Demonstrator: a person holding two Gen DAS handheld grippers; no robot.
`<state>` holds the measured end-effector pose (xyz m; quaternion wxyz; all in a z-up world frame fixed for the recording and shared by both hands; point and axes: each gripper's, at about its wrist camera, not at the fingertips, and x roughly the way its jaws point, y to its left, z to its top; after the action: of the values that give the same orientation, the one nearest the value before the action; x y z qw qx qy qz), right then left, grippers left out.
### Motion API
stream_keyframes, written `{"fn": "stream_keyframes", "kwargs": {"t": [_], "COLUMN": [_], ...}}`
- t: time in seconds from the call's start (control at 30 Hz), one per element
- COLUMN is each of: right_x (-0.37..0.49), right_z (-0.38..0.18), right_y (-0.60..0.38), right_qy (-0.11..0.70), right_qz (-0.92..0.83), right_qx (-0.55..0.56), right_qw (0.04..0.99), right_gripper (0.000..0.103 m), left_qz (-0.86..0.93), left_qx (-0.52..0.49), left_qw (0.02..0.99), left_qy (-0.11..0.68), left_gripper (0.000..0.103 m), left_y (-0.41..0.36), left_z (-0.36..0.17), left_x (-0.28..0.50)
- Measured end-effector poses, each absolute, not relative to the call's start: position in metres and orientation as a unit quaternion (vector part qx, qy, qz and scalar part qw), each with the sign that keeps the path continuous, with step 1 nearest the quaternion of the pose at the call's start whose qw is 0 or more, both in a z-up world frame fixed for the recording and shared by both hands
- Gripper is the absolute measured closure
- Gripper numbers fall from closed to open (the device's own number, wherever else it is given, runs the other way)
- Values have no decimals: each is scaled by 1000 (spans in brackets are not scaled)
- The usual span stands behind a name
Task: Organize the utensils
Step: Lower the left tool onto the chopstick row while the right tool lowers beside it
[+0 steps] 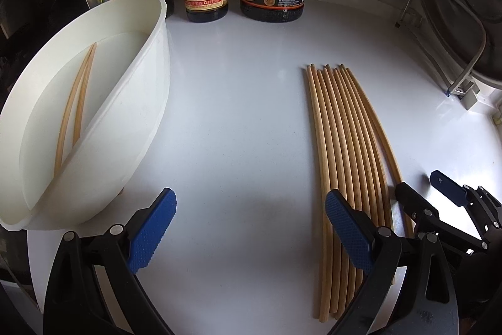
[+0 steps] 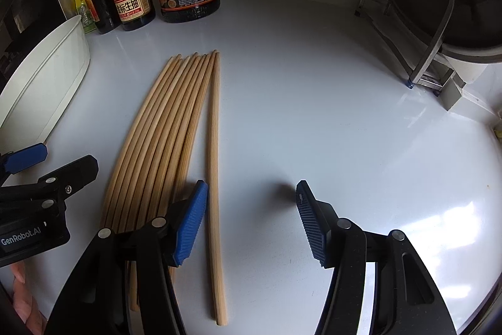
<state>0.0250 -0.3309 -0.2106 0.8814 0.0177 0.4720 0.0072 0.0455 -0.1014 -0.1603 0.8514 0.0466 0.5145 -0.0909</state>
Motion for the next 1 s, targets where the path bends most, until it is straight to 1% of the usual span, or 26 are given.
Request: {"fn": "stream_keyframes", "kwargs": {"t": [0.33, 1.0], "right_x": [23, 25], "right_z": [-213, -213], "right_y": [-358, -351], "right_qy": [473, 465], "right_qz": [-7, 4], "right_qx": [26, 19], "right_qw": [881, 885], "right_gripper": [47, 47], "left_qz": [-97, -73], "left_qx": [64, 77], "left_qw": [842, 839], "left_qy": [527, 534], "left_gripper": [9, 9], "left_y": [-112, -109], "left_z": [-170, -176], "left_x": [40, 42]}}
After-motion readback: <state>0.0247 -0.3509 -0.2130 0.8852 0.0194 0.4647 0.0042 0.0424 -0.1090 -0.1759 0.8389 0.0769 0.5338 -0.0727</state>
